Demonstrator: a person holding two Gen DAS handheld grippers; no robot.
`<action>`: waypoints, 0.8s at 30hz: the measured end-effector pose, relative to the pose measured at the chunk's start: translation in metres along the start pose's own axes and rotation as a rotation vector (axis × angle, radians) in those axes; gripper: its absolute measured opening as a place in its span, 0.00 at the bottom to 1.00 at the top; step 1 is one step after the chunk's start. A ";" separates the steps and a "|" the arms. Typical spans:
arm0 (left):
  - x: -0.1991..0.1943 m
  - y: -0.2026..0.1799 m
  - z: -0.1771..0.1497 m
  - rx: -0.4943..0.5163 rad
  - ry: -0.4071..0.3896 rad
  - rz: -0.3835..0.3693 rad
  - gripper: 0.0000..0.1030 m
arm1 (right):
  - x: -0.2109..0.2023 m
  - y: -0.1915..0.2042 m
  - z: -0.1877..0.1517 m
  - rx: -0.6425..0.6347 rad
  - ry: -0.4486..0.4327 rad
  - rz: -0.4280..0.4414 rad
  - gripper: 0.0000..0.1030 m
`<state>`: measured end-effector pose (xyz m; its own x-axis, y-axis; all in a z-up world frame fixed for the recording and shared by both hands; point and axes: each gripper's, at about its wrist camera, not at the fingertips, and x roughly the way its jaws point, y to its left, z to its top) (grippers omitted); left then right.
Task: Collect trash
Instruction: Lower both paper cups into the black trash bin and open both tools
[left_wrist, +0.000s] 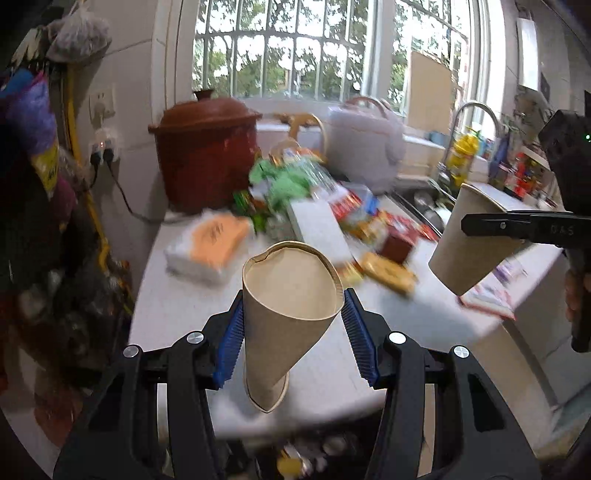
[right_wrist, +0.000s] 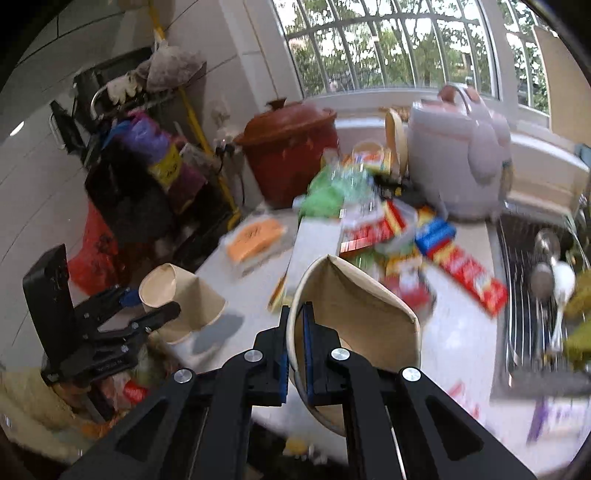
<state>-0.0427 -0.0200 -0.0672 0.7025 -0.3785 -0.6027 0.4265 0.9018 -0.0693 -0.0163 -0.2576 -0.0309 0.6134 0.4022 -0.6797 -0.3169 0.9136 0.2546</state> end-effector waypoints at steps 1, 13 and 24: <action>-0.006 -0.003 -0.009 0.000 0.016 -0.009 0.49 | -0.007 0.005 -0.013 0.007 0.020 0.000 0.06; 0.025 -0.035 -0.143 -0.001 0.318 -0.083 0.49 | 0.044 0.016 -0.167 0.150 0.296 -0.012 0.06; 0.144 -0.039 -0.248 -0.018 0.511 -0.067 0.54 | 0.160 -0.024 -0.269 0.232 0.440 -0.076 0.12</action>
<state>-0.0996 -0.0578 -0.3480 0.3037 -0.2896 -0.9077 0.4481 0.8841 -0.1321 -0.1049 -0.2315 -0.3303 0.2492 0.3161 -0.9154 -0.0834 0.9487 0.3049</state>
